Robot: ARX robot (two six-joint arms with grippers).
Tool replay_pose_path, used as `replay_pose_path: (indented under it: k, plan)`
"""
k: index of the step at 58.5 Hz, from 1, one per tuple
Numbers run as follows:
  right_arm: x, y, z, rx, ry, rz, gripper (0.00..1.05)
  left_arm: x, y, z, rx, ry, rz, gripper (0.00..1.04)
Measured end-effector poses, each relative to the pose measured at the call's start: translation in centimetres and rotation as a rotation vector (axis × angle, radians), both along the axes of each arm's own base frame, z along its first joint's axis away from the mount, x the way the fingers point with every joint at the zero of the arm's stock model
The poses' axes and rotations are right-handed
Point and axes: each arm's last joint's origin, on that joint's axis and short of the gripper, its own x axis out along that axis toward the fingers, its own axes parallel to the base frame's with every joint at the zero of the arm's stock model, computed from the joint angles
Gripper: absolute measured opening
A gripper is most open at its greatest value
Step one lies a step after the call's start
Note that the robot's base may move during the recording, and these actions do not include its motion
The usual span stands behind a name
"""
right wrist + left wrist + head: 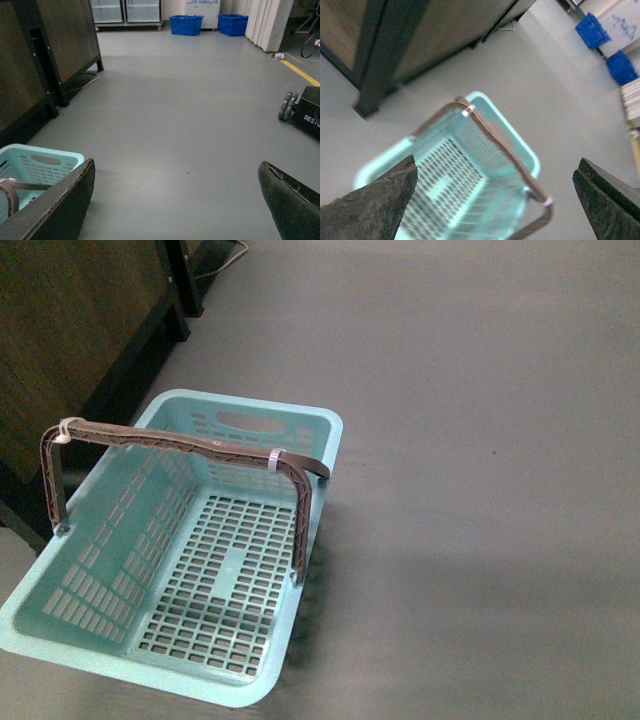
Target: Pick mango and avocado into basket
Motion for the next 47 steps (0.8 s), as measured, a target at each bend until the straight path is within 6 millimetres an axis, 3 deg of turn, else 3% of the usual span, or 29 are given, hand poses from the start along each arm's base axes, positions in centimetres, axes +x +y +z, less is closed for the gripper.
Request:
replay_pose_path:
  k: [12, 19, 30, 47]
  plan:
    - [0.0, 0.0, 0.0, 0.0, 0.0, 0.0, 0.96, 6.9, -2.2, -2.2, -0.415, 0.009, 0.095, 0.96]
    - [0.0, 0.0, 0.0, 0.0, 0.0, 0.0, 0.96, 11.1, -3.6, -5.7, -0.552, 0.07, 0.14, 0.96]
    - [0.0, 0.0, 0.0, 0.0, 0.0, 0.0, 0.96, 15.8, -5.5, -11.0, -0.648, 0.192, 0.176, 0.96]
    - [0.0, 0.0, 0.0, 0.0, 0.0, 0.0, 0.96, 21.6, -7.4, -12.9, -0.702, 0.166, 0.138, 0.96]
